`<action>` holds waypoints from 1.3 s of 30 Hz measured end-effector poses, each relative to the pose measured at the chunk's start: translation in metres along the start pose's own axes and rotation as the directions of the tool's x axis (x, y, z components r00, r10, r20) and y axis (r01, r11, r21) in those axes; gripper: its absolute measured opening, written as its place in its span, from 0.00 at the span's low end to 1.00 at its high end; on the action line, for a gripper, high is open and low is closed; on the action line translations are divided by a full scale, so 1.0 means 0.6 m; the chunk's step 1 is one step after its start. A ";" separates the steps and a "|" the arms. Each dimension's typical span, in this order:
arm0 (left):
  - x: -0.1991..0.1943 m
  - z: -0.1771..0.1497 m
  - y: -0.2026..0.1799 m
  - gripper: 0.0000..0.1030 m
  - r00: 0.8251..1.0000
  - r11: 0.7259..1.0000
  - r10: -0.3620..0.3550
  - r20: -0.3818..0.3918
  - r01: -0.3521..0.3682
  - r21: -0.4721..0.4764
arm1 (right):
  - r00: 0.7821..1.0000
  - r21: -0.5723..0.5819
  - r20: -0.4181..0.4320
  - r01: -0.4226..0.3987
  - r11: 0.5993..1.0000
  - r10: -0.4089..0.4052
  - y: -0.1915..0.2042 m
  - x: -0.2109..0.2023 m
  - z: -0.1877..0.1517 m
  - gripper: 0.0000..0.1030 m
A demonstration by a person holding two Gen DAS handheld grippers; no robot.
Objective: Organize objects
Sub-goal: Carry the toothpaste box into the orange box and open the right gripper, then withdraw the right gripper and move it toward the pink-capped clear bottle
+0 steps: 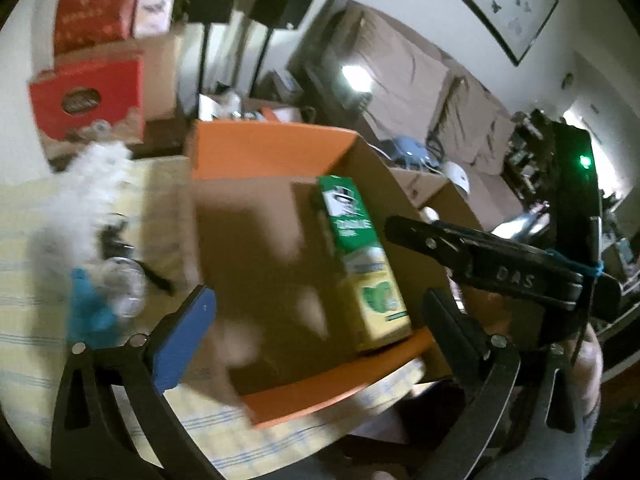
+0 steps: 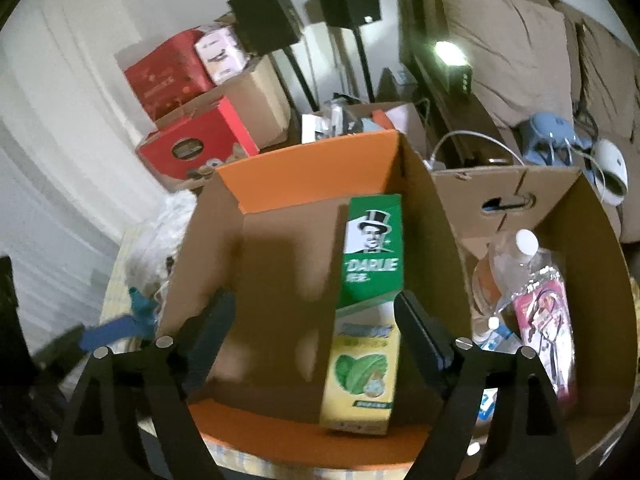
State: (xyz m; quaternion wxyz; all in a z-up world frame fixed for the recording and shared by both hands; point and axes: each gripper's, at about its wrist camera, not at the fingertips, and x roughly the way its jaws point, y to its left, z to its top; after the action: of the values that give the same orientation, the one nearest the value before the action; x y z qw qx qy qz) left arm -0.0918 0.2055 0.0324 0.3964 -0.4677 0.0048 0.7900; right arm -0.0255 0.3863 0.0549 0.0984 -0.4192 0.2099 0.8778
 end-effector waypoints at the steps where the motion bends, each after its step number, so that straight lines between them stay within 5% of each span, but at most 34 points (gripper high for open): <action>1: -0.010 -0.001 0.009 1.00 1.000 1.000 0.015 0.010 -0.015 0.007 | 1.000 -0.011 0.002 -0.002 1.000 0.002 0.010 -0.002 -0.003 0.83; 20: -0.145 -0.093 0.188 1.00 0.975 0.978 0.208 0.077 -0.206 -0.045 | 0.988 -0.178 0.004 -0.152 0.972 0.156 0.229 0.001 -0.060 0.87; 39: -0.102 -0.223 0.262 1.00 0.970 0.971 0.238 0.040 -0.239 0.020 | 0.966 -0.196 -0.052 -0.258 0.946 0.253 0.340 0.059 -0.151 0.87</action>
State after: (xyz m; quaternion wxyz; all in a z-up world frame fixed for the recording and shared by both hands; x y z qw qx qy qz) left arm -0.0769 0.0089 -0.0544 0.3042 -0.4439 0.0631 0.8405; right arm -0.0558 0.1635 0.0351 -0.0619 -0.4077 0.1738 0.8943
